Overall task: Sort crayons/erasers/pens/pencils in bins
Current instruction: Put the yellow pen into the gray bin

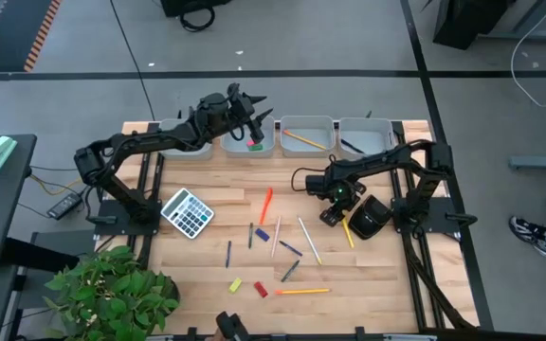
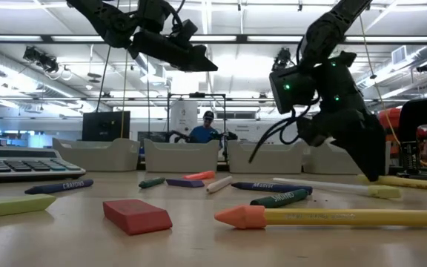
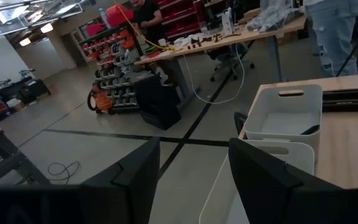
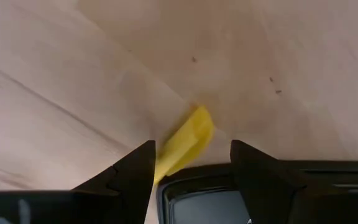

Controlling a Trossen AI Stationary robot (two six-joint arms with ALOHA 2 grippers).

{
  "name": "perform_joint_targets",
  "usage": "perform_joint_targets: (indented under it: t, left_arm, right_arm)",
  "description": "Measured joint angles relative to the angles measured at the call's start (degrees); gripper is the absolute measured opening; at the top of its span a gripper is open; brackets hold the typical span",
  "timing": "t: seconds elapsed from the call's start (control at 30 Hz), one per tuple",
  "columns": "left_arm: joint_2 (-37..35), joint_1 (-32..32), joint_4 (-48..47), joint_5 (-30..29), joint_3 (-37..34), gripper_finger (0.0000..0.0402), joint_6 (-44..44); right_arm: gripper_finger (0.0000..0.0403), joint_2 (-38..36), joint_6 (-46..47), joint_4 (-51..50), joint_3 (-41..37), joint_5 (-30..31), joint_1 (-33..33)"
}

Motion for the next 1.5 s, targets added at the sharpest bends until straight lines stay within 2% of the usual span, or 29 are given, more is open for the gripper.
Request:
perform_joint_targets:
  t: [0.2, 0.33, 0.67, 0.8, 1.07, 1.23, 1.5]
  left_arm:
    - [0.00, 0.00, 0.02, 0.00, 0.00, 0.0207, 0.10]
    - [0.00, 0.00, 0.02, 0.00, 0.00, 0.0207, 0.08]
    - [0.00, 0.00, 0.04, -0.01, 0.00, 0.0208, 0.96]
    - [0.00, 0.00, 0.03, 0.00, 0.00, 0.0204, 0.96]
    - [0.00, 0.00, -0.30, -0.02, 0.00, 0.0202, 1.00]
    - [0.00, -0.09, -0.44, -0.04, 0.00, 0.0202, 0.98]
    - [-0.04, -0.20, -2.00, -0.04, -0.02, 0.0195, 0.96]
  right_arm:
    - [0.0215, -0.15, -0.06, 1.56, -1.05, 0.26, 0.97]
    - [0.0196, -0.17, 0.12, 2.25, -1.09, 1.06, 1.56]
    - [0.0092, -0.12, 2.84, 3.20, -0.50, 2.10, 3.49]
    - [0.0063, 0.15, 2.58, 4.00, 1.22, 2.94, 3.86]
    - [0.0056, 0.15, 4.81, 6.60, 3.91, 2.99, 4.79]
    - [0.0056, 0.15, 4.14, 6.18, 8.70, 3.08, 5.31]
    - [0.0056, 0.07, -4.53, 2.68, 18.85, 12.61, 2.24]
